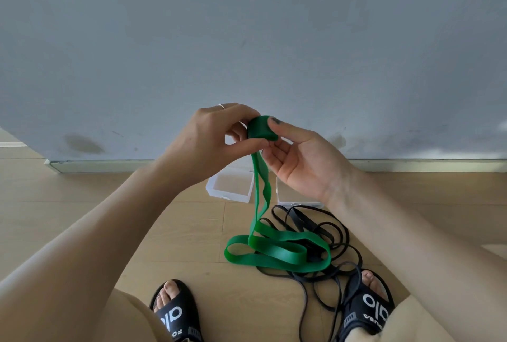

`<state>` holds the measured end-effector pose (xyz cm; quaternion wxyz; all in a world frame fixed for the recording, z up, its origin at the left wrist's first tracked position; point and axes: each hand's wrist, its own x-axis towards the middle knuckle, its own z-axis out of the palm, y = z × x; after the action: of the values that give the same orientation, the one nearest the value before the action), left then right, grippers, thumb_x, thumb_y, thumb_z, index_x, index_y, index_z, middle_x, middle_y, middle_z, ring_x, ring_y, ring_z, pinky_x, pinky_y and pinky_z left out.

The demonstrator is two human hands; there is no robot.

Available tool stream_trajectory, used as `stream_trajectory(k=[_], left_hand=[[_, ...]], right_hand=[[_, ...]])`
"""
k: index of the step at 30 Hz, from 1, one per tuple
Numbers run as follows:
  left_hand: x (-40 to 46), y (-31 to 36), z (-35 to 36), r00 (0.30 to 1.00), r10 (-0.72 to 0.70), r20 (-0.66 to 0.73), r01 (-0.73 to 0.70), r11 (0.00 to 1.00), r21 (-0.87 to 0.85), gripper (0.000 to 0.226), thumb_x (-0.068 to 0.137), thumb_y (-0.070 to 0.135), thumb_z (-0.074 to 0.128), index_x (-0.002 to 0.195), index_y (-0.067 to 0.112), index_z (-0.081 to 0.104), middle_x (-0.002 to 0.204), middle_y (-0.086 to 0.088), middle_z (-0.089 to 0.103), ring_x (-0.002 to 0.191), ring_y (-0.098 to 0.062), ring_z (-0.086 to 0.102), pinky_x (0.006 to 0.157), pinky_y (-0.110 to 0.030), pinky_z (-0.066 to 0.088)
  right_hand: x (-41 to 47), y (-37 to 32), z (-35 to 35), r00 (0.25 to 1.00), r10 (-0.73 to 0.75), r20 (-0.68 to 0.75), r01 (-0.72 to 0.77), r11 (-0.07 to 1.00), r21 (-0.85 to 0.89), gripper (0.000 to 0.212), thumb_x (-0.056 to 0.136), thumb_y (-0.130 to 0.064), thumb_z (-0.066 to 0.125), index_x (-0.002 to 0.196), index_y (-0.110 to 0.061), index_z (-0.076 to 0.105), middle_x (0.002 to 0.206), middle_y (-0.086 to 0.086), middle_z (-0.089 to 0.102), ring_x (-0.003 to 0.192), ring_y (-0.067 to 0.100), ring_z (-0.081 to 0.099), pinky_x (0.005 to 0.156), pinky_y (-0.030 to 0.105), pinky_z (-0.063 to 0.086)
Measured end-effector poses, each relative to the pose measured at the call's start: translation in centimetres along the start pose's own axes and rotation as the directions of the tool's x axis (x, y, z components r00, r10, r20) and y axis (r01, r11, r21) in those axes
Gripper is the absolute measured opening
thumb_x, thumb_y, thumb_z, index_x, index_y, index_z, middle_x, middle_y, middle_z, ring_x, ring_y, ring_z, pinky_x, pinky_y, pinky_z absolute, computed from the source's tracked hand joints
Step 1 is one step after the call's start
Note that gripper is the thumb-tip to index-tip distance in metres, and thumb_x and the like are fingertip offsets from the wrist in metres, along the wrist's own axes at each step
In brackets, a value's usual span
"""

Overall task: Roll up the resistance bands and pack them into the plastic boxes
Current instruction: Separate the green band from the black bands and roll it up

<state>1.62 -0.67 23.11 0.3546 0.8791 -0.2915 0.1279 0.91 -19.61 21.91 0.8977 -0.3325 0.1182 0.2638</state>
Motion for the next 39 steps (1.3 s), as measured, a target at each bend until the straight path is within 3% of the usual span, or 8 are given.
stream_trajectory(k=[4,7,11,16,21,26,34,39], left_hand=[[-0.4,-0.5,-0.2,0.998,0.025,0.062,-0.032,0.993,0.114,0.040,0.089,0.049,0.064,0.112,0.015,0.068,0.092,0.005,0.065,0.079,-0.010,0.064,0.075,-0.038,0.056],[-0.5,-0.6,-0.4,0.994,0.042,0.099,-0.062,0.976,0.209,0.042,0.090,0.053,0.058,0.111,0.018,0.067,0.090,0.007,0.062,0.074,-0.018,0.062,0.067,-0.043,0.055],[-0.4,-0.4,-0.4,0.986,0.094,0.136,-0.135,0.933,0.334,0.042,0.090,0.052,0.054,0.106,0.016,0.067,0.087,0.005,0.062,0.065,-0.022,0.057,0.057,-0.034,0.048],[0.0,-0.3,0.3,0.982,0.120,0.142,-0.168,0.903,0.396,0.029,0.090,0.037,0.068,0.103,0.010,0.069,0.088,-0.001,0.064,0.060,-0.027,0.058,0.054,-0.033,0.047],[0.1,-0.2,0.8,0.981,0.162,0.108,-0.189,0.926,0.326,0.032,0.090,0.040,0.059,0.103,0.012,0.069,0.087,0.000,0.064,0.061,-0.026,0.059,0.054,-0.034,0.049],[0.3,-0.1,1.4,0.995,0.095,-0.032,-0.089,0.986,0.144,0.028,0.087,0.022,0.078,0.110,0.008,0.068,0.093,-0.002,0.066,0.075,-0.022,0.064,0.070,-0.042,0.057],[0.3,0.4,1.5,0.995,0.042,-0.089,-0.038,0.998,0.049,0.033,0.086,0.028,0.081,0.109,0.008,0.070,0.088,0.001,0.068,0.081,-0.014,0.065,0.078,-0.035,0.056],[0.0,0.1,0.7,0.997,0.076,-0.009,-0.075,0.990,0.120,0.040,0.088,0.044,0.066,0.107,0.009,0.068,0.087,0.000,0.064,0.075,-0.022,0.062,0.069,-0.041,0.056]], right_hand=[[0.2,1.0,-0.4,0.998,-0.047,-0.029,0.047,0.999,0.006,0.018,0.079,-0.006,0.075,0.082,-0.013,0.058,0.087,0.009,0.075,0.075,0.017,0.072,0.068,0.024,0.060],[0.3,1.3,-0.6,0.983,-0.157,-0.091,0.132,0.962,-0.238,0.028,0.092,-0.006,0.071,0.073,-0.015,0.052,0.083,0.009,0.073,0.073,0.018,0.068,0.076,0.029,0.055],[0.1,1.3,-0.4,0.935,-0.334,-0.118,0.133,0.638,-0.758,0.026,0.099,-0.024,0.067,0.082,-0.004,0.067,0.080,0.008,0.064,0.073,0.019,0.058,0.085,0.044,0.055],[-0.2,1.2,0.5,0.932,-0.358,-0.064,0.110,0.448,-0.887,0.039,0.084,-0.046,0.075,0.085,-0.008,0.074,0.069,-0.005,0.061,0.071,0.014,0.058,0.080,0.036,0.052],[-0.2,1.1,0.0,0.924,-0.355,-0.141,0.091,0.561,-0.823,0.024,0.078,-0.028,0.087,0.086,-0.007,0.078,0.072,0.003,0.068,0.070,0.016,0.062,0.078,0.037,0.056],[-0.4,0.1,0.3,0.952,-0.288,-0.108,0.151,0.745,-0.650,0.004,0.080,-0.013,0.082,0.080,-0.012,0.078,0.076,0.005,0.067,0.075,0.016,0.059,0.077,0.031,0.047],[-0.5,-0.5,-0.1,0.978,-0.207,0.020,0.188,0.834,-0.519,0.017,0.086,-0.012,0.074,0.071,-0.018,0.078,0.077,0.002,0.068,0.068,0.010,0.060,0.077,0.027,0.044],[-0.4,-0.2,-0.6,0.990,-0.130,0.053,0.139,0.856,-0.498,0.005,0.087,-0.015,0.073,0.089,-0.012,0.076,0.086,0.003,0.065,0.074,0.011,0.058,0.084,0.028,0.044]])
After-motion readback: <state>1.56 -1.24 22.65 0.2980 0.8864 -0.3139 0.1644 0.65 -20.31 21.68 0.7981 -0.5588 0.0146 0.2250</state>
